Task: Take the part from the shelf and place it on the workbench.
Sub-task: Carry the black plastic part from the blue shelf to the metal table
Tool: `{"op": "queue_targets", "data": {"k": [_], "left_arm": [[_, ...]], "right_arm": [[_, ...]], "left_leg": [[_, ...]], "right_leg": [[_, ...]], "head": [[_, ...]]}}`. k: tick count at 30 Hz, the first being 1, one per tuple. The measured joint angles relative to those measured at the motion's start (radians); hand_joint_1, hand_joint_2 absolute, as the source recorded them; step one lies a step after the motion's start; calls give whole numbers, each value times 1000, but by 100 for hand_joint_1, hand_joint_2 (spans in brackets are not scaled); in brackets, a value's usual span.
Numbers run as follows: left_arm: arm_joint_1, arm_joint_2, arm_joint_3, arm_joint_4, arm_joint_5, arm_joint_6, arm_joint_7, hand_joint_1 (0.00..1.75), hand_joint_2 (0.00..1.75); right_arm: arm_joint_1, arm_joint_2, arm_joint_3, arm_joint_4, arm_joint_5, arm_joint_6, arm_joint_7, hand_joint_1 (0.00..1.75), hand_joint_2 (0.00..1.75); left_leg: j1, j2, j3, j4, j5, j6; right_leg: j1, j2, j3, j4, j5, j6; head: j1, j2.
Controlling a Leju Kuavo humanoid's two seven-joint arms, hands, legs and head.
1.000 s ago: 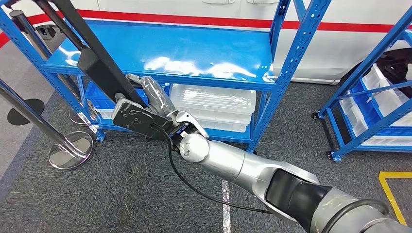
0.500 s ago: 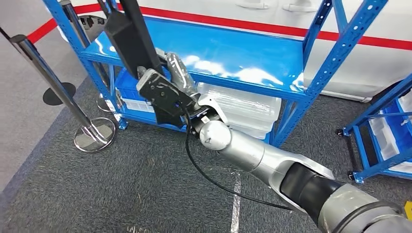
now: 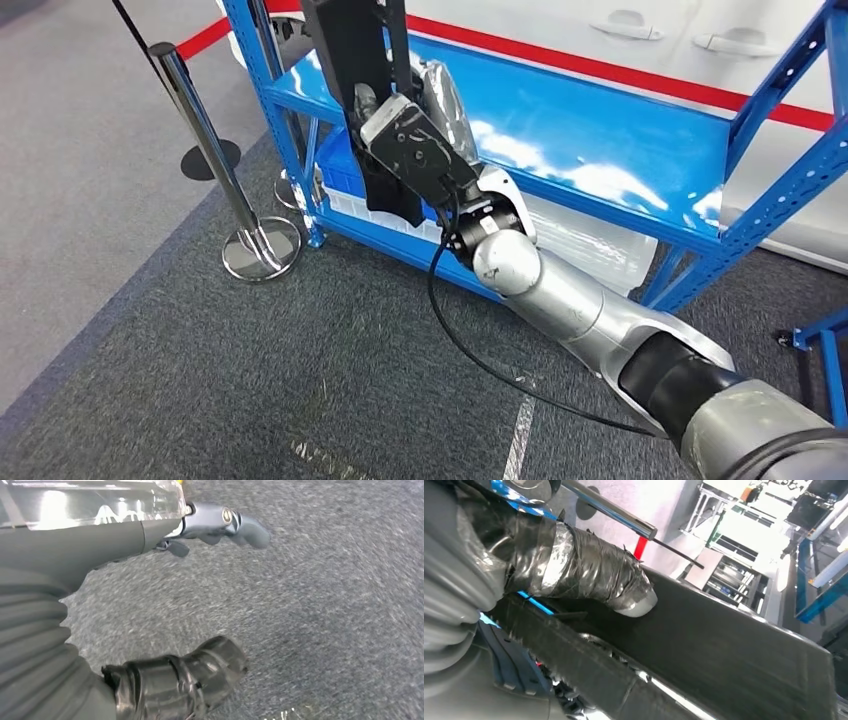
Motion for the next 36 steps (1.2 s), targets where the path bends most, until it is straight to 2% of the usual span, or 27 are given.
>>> {"op": "queue_targets", "data": {"k": [1,2,3,5,6,7,8,9,10,11,12,14,16,17,18,20,21,22,23,26,30,32,33,34,36], "left_arm": [[2,1,0,0,2,1,-2,0,175],[6,1,0,0,3,2,-3,0,175],[9,2,0,1,6,3,-5,0,175],[11,1,0,1,15,6,-11,0,175],[11,1,0,1,20,7,-16,0,175],[11,1,0,1,25,8,-20,0,175],[11,1,0,1,28,9,-24,0,175],[11,2,0,1,31,10,-27,0,175],[10,3,0,1,34,12,-30,0,175],[8,6,0,1,36,13,-32,0,175],[5,8,0,1,37,14,-33,0,175],[-2,13,0,1,38,15,-36,0,175],[-4,18,0,1,40,16,-38,0,175],[-3,19,0,1,41,16,-39,0,175],[-2,19,0,1,41,17,-39,0,175],[-4,17,0,1,43,17,-41,0,175],[-6,17,0,1,44,17,-41,0,175],[-9,17,0,1,45,17,-41,0,175],[-11,16,0,1,47,17,-41,0,175],[-12,16,0,1,50,17,-41,0,175],[-12,16,0,1,50,17,-41,0,175],[-11,16,0,1,53,17,-41,0,175],[-11,17,0,1,57,17,-42,0,175],[-8,19,0,1,67,18,-47,0,175],[0,22,1,1,86,19,-59,0,175]], "right_arm": [[11,-7,-6,-12,2,-10,-4,175,175],[25,-12,-14,-24,3,-20,-9,175,175],[41,-19,-24,-39,1,-29,-17,175,175],[77,-33,-52,-70,-5,-41,-36,175,175],[96,-39,-66,-84,-11,-40,-47,175,175],[116,-44,-78,-95,-17,-36,-58,175,175],[136,-49,-87,-105,-25,-29,-67,175,175],[154,-52,-95,-114,-33,-20,-76,175,175],[170,-54,-101,-122,-39,-12,-84,175,175],[184,-56,-106,-128,-43,-4,-91,175,175],[196,-57,-112,-133,-45,1,-98,175,175],[217,-58,-120,-138,-46,7,-109,175,175],[234,-60,-123,-140,-49,7,-115,175,175],[239,-61,-125,-140,-51,7,-117,175,175],[243,-62,-128,-142,-54,8,-119,175,175],[250,-64,-134,-144,-59,11,-126,175,175],[255,-65,-137,-144,-62,14,-130,175,175],[262,-65,-139,-144,-65,18,-133,175,175],[269,-65,-139,-144,-68,21,-136,175,175],[276,-65,-140,-144,-72,24,-140,175,175],[277,-65,-140,-144,-73,24,-140,175,175],[277,-66,-143,-144,-74,25,-141,175,175],[280,-66,-145,-144,-75,27,-144,175,175],[294,-67,-148,-149,-65,32,-161,175,175],[341,-68,-152,-177,4,33,-209,175,175]], "left_leg": [[2,-3,-4,0,1,-5],[0,12,-10,11,-7,-10],[-1,42,-24,41,-24,-16],[-1,112,-72,150,-79,-25],[1,130,-100,210,-102,-28],[2,138,-116,248,-111,-28],[2,142,-117,253,-104,-25],[0,145,-99,221,-82,-20],[-4,154,-65,159,-51,-11],[-13,178,-27,90,-29,1],[-24,200,4,31,-14,13],[-40,221,28,-21,-11,30],[-38,195,35,-41,0,39],[-35,182,45,-57,7,40],[-30,171,55,-74,15,42],[-24,146,65,-89,23,41],[-22,133,65,-88,23,42],[-21,117,63,-84,22,41],[-20,102,62,-79,20,39],[-16,80,58,-68,15,35],[-15,79,58,-67,15,34],[-9,62,52,-47,4,26],[-6,46,39,-24,-3,18],[-6,42,18,5,-13,8],[-8,86,-58,125,-62,-7]], "right_leg": [[1,-15,2,-2,1,-5],[0,-29,5,-5,2,-10],[0,-43,8,-8,4,-15],[3,-72,12,-11,3,-21],[6,-87,13,-10,2,-23],[8,-101,14,-10,0,-25],[10,-115,15,-10,-1,-27],[13,-129,17,-11,-3,-28],[15,-140,19,-11,-5,-29],[16,-152,22,-13,-6,-29],[18,-164,24,-16,-7,-28],[19,-187,29,-26,-6,-24],[20,-206,37,-36,-7,-16],[20,-195,41,-34,-13,-13],[19,-169,35,-12,-30,-11],[18,-105,-10,92,-83,-10],[18,-87,-43,157,-108,-8],[16,-80,-69,204,-118,-6],[14,-78,-83,222,-112,-2],[10,-78,-82,204,-81,3],[9,-78,-80,198,-76,4],[0,-62,-41,108,-27,13],[-6,-39,-23,64,-11,15],[-10,-32,-4,22,2,10],[-4,-51,3,18,-16,-12]], "head": [[1,0],[-1,0],[-3,0],[-6,0],[-6,0],[-6,0],[-6,0],[-6,0],[-6,0],[-6,0],[-6,0],[-6,0],[-6,0],[-6,0],[-5,0],[-4,0],[-4,0],[-4,0],[-4,0],[-4,0],[-4,0],[-4,0],[-3,0],[-4,0],[-5,0]]}}
